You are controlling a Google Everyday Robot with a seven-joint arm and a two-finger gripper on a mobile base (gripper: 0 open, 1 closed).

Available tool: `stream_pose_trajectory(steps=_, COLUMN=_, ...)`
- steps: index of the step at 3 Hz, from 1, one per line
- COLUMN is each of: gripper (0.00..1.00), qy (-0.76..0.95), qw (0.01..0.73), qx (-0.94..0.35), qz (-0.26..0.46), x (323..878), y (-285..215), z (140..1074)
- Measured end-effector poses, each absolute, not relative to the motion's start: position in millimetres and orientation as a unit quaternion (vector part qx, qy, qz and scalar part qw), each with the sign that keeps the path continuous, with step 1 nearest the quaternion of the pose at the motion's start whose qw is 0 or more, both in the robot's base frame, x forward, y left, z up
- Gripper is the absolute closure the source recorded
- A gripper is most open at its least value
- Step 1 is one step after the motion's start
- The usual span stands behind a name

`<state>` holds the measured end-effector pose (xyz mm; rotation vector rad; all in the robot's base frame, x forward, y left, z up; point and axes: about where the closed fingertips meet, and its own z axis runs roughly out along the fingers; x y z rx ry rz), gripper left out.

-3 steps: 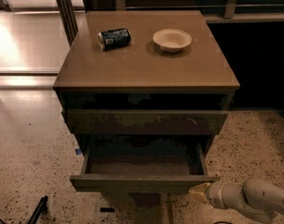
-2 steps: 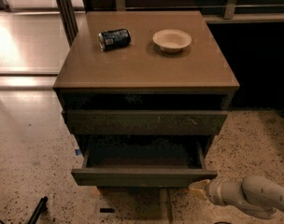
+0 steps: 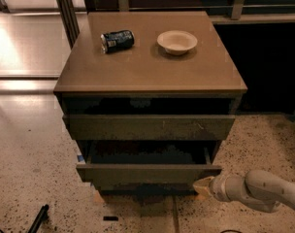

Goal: Close middle drawer

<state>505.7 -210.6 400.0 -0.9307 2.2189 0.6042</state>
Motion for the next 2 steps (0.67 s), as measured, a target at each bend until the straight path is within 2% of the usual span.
stream_pose_trajectory(steps=2, gripper=1.00, qy=0.827, qw=0.331, qx=-0.401, qz=0.213, x=553, y=-196, z=414)
